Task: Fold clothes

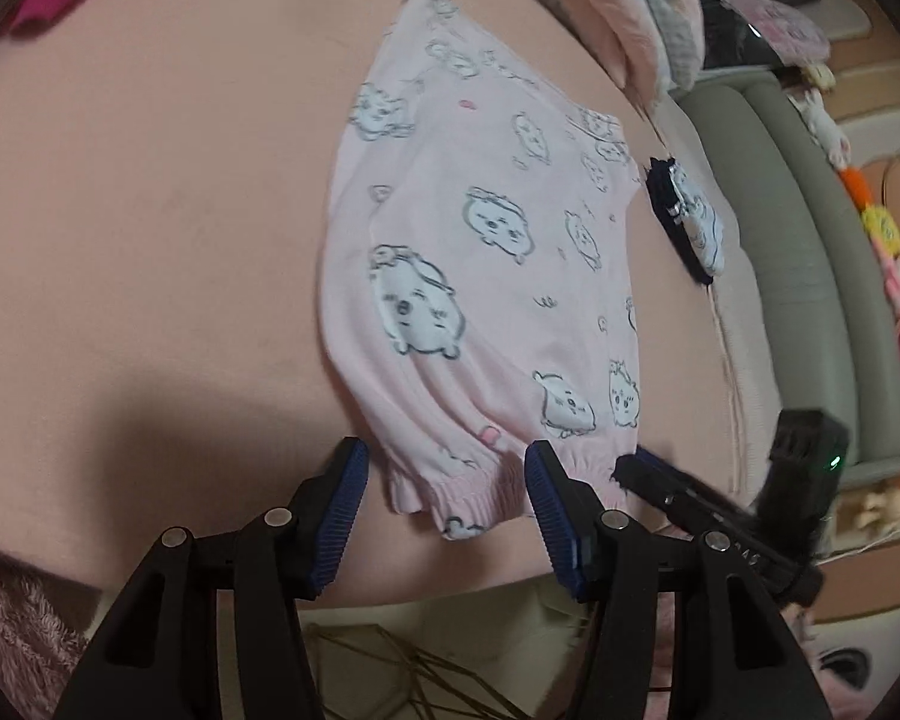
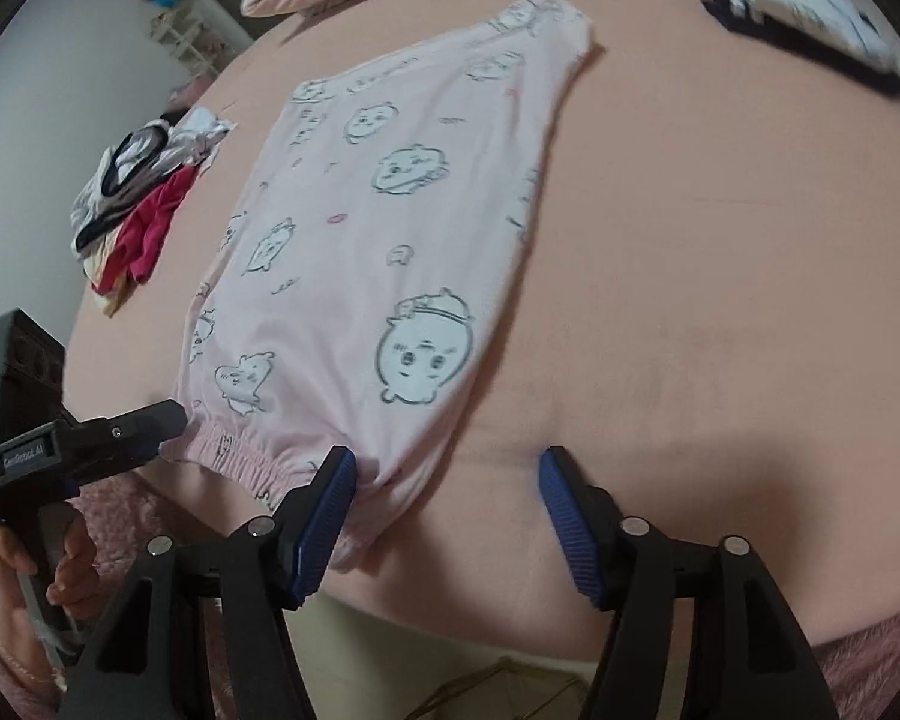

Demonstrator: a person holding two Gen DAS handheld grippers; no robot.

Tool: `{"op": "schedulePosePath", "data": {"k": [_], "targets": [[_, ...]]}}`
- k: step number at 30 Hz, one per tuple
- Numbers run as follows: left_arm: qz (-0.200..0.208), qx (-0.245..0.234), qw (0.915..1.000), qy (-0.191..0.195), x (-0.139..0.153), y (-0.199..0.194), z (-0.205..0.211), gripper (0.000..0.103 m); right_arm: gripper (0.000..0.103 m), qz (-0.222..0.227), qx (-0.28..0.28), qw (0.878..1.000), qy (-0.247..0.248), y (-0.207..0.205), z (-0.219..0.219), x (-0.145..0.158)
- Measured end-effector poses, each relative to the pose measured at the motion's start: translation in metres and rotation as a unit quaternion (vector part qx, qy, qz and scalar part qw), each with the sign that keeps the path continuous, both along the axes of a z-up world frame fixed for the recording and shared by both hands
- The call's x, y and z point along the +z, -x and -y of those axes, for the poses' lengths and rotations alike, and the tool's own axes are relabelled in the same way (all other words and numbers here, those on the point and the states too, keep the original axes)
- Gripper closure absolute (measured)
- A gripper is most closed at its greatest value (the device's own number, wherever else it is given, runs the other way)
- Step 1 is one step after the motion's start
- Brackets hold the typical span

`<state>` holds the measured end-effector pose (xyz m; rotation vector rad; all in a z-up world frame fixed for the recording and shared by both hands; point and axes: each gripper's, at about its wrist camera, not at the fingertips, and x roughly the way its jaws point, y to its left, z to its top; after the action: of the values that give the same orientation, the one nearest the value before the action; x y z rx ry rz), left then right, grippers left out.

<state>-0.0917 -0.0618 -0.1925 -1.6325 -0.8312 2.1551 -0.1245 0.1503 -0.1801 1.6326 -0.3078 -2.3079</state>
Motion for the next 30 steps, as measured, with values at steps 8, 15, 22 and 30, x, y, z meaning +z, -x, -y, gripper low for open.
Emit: {"op": "schedulePosePath", "data": {"k": [8,15,22,30], "targets": [[-0.008,0.008,0.9999,-0.008,0.001,-0.004,0.006,0.082,0.068,0.001,0.014,1.000,0.009,0.008,0.017,0.007],[0.004,0.014,0.9993,-0.036,-0.010,-0.001,0.008,0.080,0.073,0.022,0.014,0.999,0.033,0.008,0.024,-0.006],[-0.024,-0.002,0.9993,-0.027,0.017,-0.009,0.006,0.087,0.092,-0.014,0.014,0.999,0.043,-0.009,0.016,0.019],[-0.047,-0.003,0.9982,-0.038,0.047,-0.050,0.004,0.088,0.092,-0.013,0.020,0.997,0.076,-0.034,0.001,0.036]]}}
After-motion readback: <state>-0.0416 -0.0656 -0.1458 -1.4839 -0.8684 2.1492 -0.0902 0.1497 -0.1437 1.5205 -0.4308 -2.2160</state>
